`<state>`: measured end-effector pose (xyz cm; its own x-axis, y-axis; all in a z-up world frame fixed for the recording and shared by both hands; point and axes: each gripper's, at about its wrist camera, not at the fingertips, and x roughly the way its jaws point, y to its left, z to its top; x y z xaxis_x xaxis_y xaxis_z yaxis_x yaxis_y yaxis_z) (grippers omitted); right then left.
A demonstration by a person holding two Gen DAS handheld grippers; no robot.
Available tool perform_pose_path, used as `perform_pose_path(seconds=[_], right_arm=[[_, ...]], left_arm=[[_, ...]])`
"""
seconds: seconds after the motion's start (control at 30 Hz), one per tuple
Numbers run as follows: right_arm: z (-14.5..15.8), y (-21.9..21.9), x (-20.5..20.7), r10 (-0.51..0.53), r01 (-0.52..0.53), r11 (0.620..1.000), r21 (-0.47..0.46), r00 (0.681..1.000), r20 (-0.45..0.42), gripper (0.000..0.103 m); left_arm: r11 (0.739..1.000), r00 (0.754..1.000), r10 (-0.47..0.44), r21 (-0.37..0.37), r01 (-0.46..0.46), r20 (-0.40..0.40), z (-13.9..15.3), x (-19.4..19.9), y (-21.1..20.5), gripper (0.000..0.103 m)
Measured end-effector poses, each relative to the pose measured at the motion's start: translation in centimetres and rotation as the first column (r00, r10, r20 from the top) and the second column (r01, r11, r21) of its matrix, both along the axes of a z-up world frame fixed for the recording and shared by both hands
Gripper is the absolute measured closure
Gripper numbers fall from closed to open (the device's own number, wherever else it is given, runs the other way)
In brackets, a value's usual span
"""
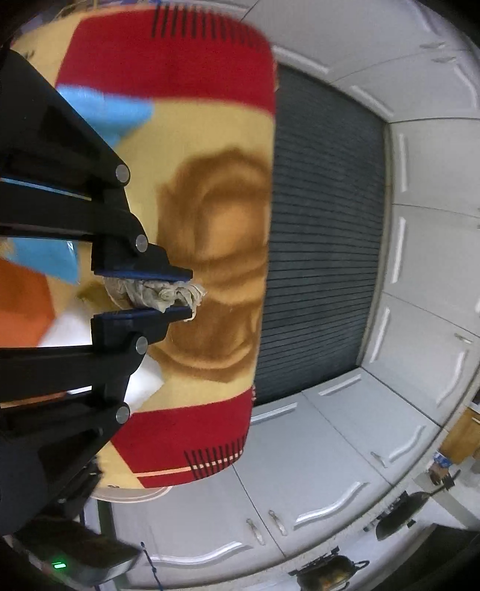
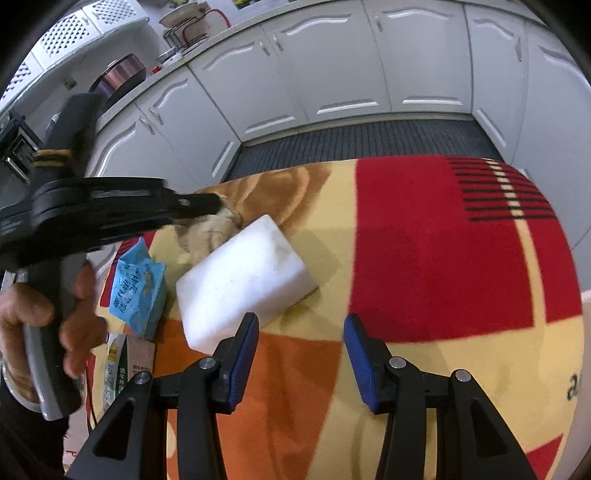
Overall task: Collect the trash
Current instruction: 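Grasp the crumpled beige tissue with the left gripper while the right gripper grasps the white foam block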
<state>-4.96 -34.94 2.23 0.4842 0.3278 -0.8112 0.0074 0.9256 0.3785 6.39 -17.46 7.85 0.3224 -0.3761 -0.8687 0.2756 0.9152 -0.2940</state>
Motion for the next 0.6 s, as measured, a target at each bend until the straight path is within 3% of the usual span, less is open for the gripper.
perform_pose_path(seconds=[0.1, 0.2, 0.4, 0.53, 0.57, 0.6], right_arm=[[0.5, 0.6, 1.5, 0.032, -0.032, 0.999, -0.027, 0.999, 0.007, 0.057], [2.2, 0.5, 3.3, 0.047, -0.049, 0.999, 0.023, 0.997, 0.054, 0.057], [3.9, 1.5, 3.8, 0.068, -0.065, 0.99, -0.124, 0.997, 0.022, 0.057], [2.5, 0.4, 2.5, 0.04, -0.04, 0.996, -0.077, 0.999, -0.014, 0.056], [2.4, -0.1, 2.3, 0.026, -0.026, 0.998, -0.052, 1.0, -0.013, 0.054], [2.2, -0.7, 1.9, 0.008, -0.008, 1.0, -0.009, 1.0, -0.012, 0.044]], left_arm=[[1.0, 0.999, 0.006, -0.004, -0.006, 0.043, 1.9, -0.8, 2.2, 0.093], [1.0, 0.997, 0.014, -0.005, -0.014, 0.075, 3.2, -1.5, 4.0, 0.093], [0.999, 0.996, 0.015, -0.04, -0.011, 0.085, 4.1, -2.8, 5.8, 0.093], [0.998, 0.996, 0.01, -0.055, -0.005, 0.088, 4.5, -3.3, 6.2, 0.093], [0.998, 0.996, 0.009, -0.058, -0.004, 0.089, 4.6, -3.4, 6.2, 0.093], [0.998, 0.996, 0.008, -0.063, -0.002, 0.091, 4.9, -3.6, 6.4, 0.093]])
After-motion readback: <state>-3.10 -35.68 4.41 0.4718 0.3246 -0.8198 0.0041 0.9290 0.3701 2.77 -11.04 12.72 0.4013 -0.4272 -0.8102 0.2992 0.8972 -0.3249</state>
